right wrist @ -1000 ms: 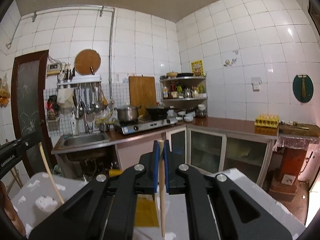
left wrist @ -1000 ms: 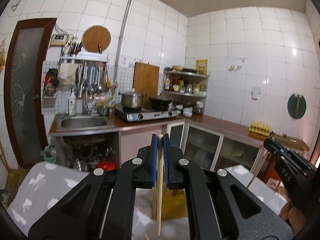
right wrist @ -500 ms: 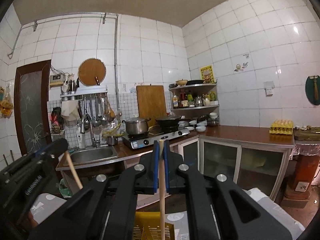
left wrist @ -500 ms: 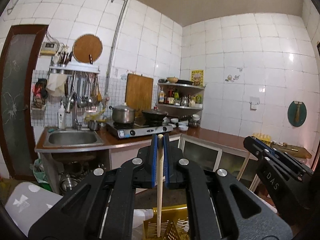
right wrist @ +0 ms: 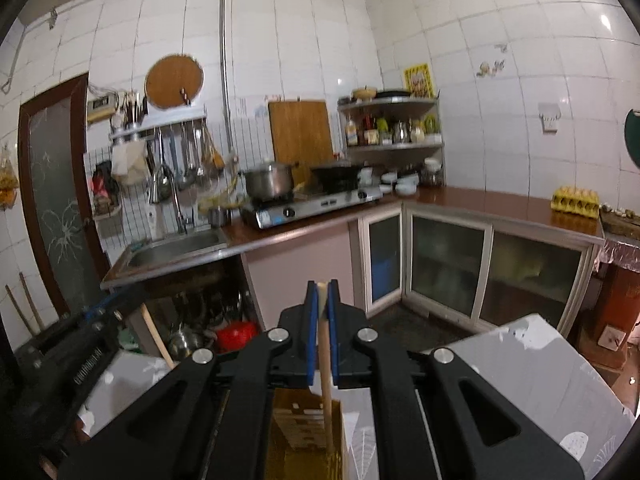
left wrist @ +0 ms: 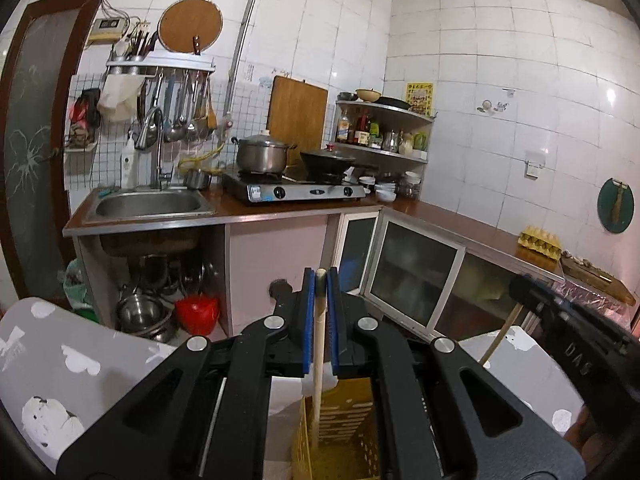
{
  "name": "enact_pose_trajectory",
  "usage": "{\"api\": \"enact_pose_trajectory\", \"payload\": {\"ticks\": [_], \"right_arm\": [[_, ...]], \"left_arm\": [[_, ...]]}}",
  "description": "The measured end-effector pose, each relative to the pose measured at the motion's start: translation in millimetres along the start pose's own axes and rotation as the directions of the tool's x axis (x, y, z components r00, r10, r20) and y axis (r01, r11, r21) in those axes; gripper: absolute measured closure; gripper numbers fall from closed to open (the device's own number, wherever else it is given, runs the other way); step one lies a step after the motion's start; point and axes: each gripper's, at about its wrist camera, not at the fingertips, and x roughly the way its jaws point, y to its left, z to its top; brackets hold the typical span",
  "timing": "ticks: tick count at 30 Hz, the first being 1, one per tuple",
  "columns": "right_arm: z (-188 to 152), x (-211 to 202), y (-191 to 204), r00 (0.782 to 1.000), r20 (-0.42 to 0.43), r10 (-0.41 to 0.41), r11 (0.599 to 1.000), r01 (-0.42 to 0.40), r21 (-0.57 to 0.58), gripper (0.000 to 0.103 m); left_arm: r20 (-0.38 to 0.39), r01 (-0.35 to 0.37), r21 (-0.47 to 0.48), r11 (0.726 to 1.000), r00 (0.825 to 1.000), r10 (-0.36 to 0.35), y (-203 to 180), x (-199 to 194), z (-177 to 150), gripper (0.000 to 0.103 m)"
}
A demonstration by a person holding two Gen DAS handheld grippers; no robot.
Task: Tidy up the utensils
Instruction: 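Open both grippers to release the chopsticks into the holder, then close the right gripper on a chopstick while the left gripper grasps another chopstick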
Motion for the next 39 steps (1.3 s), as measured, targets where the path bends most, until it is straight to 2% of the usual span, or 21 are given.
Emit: {"api": "enact_pose_trajectory", "payload": {"ticks": [1, 2, 3, 4, 5, 6, 10, 12, 14, 19, 23, 29, 34, 39], "right_arm": [[-0.6, -0.9, -0.1, 1.0, -0.007, -0.004, 1.0, 0.004, -0.006, 0.097], [-0.5, -4.1, -0.9, 1.0, -0.014, -0.014, 1.0, 0.014, -0.014, 0.096], [1.1, -7.1, -2.0, 1.0, -0.018, -0.02, 1.0, 0.02, -0.017, 0.085], [2.4, -11.1, -3.6, 1.0, -0.018, -0.021, 1.0, 0.021, -0.014, 0.073], [4.7, -17.6, -6.0, 1.0, -0.013, -0.024, 1.0, 0.024, -0.005, 0.044], [6.8, -27.2, -8.9, 0.999, -0.005, -0.032, 0.999, 0.032, 0.003, 0.037], [11.3, -55.8, -18.2, 0.998, -0.029, -0.062, 0.998, 0.063, 0.026, 0.037], [7.0, -71.0, -24.9, 0.996, -0.061, -0.072, 0.996, 0.075, 0.043, 0.037], [-0.5, -82.0, -28.3, 0.992, -0.086, -0.09, 0.995, 0.094, 0.04, 0.036], [-31.6, -101.9, -33.9, 0.981, -0.147, -0.129, 0.991, 0.132, 0.016, 0.036], [-65.1, -106.2, -36.9, 0.963, -0.209, -0.168, 0.985, 0.17, -0.008, 0.036], [-112.5, -103.1, -41.8, 0.932, -0.297, -0.206, 0.977, 0.212, -0.013, 0.036], [-149.4, -93.1, -37.5, 0.899, -0.377, -0.223, 0.973, 0.23, -0.025, 0.036], [-174.8, -81.2, -35.7, 0.861, -0.454, -0.229, 0.968, 0.252, -0.01, 0.036]], "left_arm": [[-0.003, 0.001, 0.0, 1.0, 1.0, -0.001, 0.1, -3.0, 1.1, 0.097], [-0.003, 0.001, 0.003, 1.0, 1.0, -0.001, 0.0, -9.7, 3.9, 0.089], [0.003, -0.002, 0.007, 1.0, 1.0, 0.002, -1.0, -15.9, 7.1, 0.073], [0.026, -0.015, 0.015, 1.0, 1.0, 0.015, -1.3, -29.5, 11.8, 0.063], [0.048, -0.027, 0.021, 0.999, 0.999, 0.026, -0.6, -39.4, 15.8, 0.047], [0.072, -0.041, 0.028, 0.999, 0.997, 0.039, -0.3, -52.8, 19.9, 0.039], [0.102, -0.065, 0.043, 0.997, 0.993, 0.06, 5.5, -96.0, 32.0, 0.023], [0.114, -0.082, 0.041, 0.996, 0.991, 0.076, 10.7, -115.4, 34.2, 0.011], [0.124, -0.1, 0.032, 0.994, 0.988, 0.095, 17.8, -138.5, 31.4, 0.005], [0.099, -0.146, 0.04, 0.988, 0.985, 0.141, 30.8, -170.7, 11.8, 0.005], [0.067, -0.198, 0.055, 0.979, 0.979, 0.194, 39.4, -176.3, -10.6, 0.005], [-0.086, -0.212, 0.018, 0.977, 0.973, 0.212, 60.6, -159.9, -57.2, 0.005], [-0.217, -0.231, 0.028, 0.973, 0.948, 0.232, 68.6, -137.1, -101.0, 0.005], [-0.307, -0.222, 0.062, 0.973, 0.923, 0.23, 66.7, -118.6, -134.3, 0.005]]}}
